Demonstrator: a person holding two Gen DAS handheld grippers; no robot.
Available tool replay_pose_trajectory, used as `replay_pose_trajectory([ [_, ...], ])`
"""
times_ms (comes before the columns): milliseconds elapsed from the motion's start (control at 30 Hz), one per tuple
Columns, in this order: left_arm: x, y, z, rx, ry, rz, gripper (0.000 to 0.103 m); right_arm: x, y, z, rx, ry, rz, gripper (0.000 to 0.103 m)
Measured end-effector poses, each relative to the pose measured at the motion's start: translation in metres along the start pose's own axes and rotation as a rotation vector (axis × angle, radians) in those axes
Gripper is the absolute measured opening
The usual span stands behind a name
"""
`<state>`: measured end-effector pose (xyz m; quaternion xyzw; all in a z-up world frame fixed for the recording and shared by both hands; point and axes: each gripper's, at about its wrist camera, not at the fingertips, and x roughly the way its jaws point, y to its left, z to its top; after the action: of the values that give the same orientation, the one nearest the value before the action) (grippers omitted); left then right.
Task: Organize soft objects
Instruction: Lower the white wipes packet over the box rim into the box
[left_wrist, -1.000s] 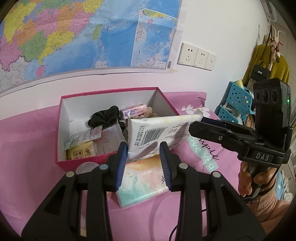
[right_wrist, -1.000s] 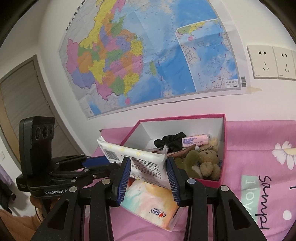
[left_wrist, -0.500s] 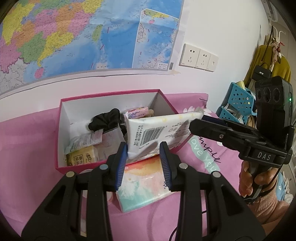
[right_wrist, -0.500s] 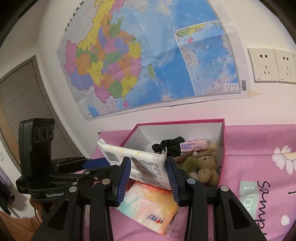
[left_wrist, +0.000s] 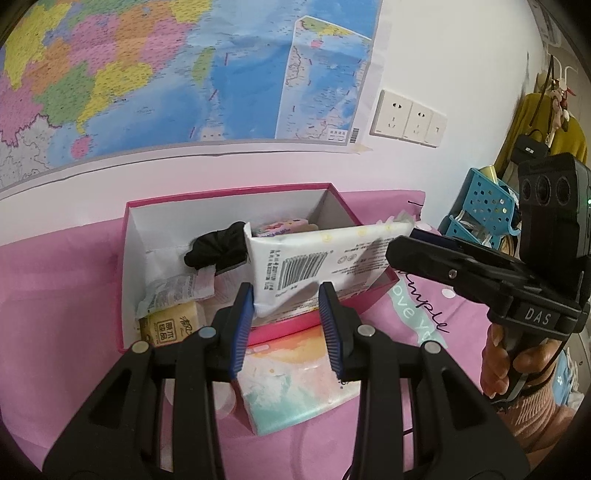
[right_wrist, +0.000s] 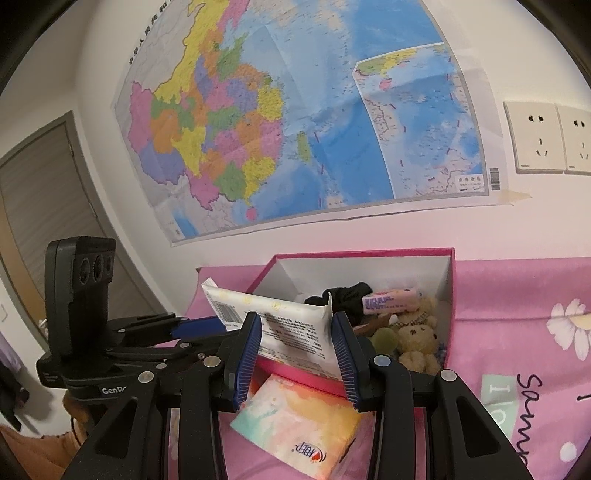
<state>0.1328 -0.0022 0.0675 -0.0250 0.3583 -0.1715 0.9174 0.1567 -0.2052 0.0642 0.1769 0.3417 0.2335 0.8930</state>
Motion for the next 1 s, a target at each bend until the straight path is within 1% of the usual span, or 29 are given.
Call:
replay_pose_trajectory([
  [1000, 0.011, 0.006, 0.017, 0.002, 0.006, 0.02, 0.037, 0.014, -0.01, 0.01, 0.02, 0.0, -0.012, 0.04],
])
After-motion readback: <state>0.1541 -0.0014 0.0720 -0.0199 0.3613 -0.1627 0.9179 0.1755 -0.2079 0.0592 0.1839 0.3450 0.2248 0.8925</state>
